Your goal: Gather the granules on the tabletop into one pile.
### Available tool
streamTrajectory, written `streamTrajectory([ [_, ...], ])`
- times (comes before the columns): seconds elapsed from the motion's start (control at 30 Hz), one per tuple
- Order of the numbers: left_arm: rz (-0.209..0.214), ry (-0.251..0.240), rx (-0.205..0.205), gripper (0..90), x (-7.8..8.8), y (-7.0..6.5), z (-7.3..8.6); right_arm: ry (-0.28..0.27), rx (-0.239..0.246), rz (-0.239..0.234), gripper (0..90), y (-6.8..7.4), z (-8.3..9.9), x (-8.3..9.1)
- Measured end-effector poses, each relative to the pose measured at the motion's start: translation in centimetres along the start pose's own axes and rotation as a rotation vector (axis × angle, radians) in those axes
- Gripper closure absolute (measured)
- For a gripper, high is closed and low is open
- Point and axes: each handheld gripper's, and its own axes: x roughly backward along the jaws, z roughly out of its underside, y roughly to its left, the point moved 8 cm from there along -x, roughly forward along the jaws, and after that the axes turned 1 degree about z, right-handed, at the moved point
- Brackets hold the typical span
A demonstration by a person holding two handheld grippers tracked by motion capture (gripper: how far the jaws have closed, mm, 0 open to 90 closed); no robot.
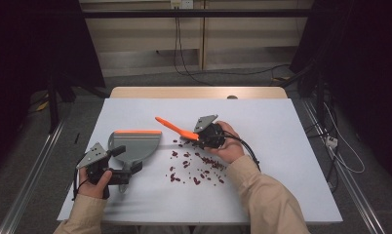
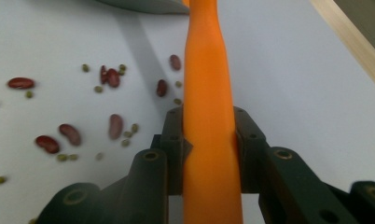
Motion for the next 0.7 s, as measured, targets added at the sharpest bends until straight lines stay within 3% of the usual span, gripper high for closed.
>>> streamTrajectory([
  [0.27,-0.007,-0.001,-0.007,4.8,0.2,-0.1,-0.1,0.001,0.041,-0.040,71.2,2.4,0.4,1.3],
  [0.7,-0.013,0.000,-0.014,4.8,0.3,-0.3,-0.1,-0.013,0.065,-0.065,71.2,5.0,1.0,3.0],
])
